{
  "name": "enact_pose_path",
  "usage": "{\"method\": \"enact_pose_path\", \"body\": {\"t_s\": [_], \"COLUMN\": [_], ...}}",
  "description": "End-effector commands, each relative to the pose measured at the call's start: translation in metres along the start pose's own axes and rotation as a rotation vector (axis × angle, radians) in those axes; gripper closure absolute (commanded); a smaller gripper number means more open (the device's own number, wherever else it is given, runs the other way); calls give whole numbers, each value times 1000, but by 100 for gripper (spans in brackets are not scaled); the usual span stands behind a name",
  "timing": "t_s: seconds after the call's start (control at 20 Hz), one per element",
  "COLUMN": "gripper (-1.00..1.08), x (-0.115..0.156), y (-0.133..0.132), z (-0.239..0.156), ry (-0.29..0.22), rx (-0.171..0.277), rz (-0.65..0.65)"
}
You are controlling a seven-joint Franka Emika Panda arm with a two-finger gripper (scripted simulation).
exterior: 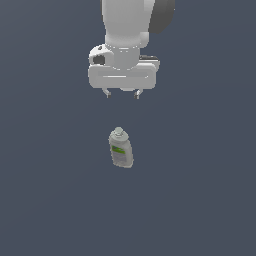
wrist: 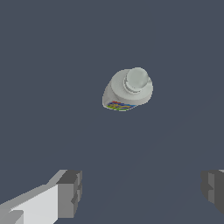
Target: Pick up the object and move it to a goal position.
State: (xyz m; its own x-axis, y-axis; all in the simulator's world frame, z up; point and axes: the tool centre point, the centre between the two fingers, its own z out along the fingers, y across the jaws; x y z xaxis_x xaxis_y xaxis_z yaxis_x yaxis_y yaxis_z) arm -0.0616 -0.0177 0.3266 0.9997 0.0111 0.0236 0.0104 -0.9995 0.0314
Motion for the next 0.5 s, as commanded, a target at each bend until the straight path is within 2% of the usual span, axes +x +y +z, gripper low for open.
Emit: {"method": "enact_pose_path", "body": {"t_s": [0.0,0.45], "gripper": [-92,-92], "x": [0,1], "y": [0,-15], "z": [0,-2], "ry": [0,10], "rx": [0,22], "rz": [0,-42]}}
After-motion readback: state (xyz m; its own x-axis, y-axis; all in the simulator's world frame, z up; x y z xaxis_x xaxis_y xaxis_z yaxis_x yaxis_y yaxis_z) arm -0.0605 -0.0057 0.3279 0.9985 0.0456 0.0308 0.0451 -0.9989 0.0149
